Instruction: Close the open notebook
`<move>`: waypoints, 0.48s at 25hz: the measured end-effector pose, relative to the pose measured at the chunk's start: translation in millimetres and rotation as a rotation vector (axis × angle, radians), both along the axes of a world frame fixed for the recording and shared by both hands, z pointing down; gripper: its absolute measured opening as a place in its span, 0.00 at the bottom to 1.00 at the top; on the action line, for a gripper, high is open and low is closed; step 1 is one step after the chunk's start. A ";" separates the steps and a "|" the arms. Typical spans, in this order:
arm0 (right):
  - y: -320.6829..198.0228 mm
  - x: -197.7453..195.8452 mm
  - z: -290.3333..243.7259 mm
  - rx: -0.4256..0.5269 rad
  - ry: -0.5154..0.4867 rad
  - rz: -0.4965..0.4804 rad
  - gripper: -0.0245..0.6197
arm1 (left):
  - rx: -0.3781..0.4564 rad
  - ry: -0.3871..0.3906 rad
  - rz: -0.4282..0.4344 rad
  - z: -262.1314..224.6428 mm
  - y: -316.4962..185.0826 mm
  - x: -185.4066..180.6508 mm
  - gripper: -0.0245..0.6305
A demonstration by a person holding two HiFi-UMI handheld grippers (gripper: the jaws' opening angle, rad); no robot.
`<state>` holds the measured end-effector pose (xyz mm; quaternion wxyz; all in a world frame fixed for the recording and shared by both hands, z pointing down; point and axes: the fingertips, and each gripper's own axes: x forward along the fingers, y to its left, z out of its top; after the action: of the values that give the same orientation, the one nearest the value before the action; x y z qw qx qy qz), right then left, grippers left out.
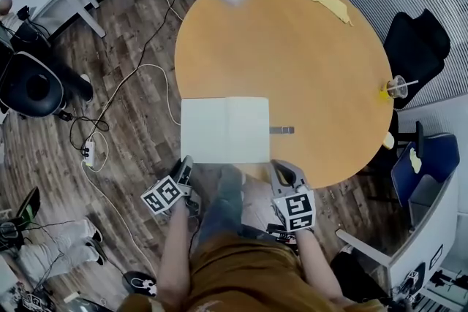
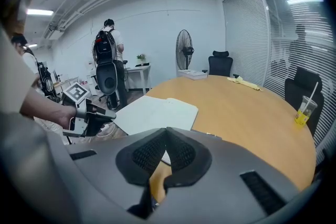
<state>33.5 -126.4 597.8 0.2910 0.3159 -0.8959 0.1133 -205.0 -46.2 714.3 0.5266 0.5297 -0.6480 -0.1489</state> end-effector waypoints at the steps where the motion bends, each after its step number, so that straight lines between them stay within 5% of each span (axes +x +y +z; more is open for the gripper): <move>1: -0.6 0.4 -0.5 0.001 -0.001 0.003 0.06 | 0.001 0.004 -0.005 -0.5 -0.3 -0.6 0.26; 12: -0.9 -0.2 -3.9 0.009 -0.011 0.009 0.06 | -0.006 -0.009 0.007 -4.4 -0.8 -1.3 0.23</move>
<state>33.3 -127.2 593.9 0.2844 0.3207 -0.8965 0.1124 -206.2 -46.9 709.9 0.5256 0.5311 -0.6491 -0.1428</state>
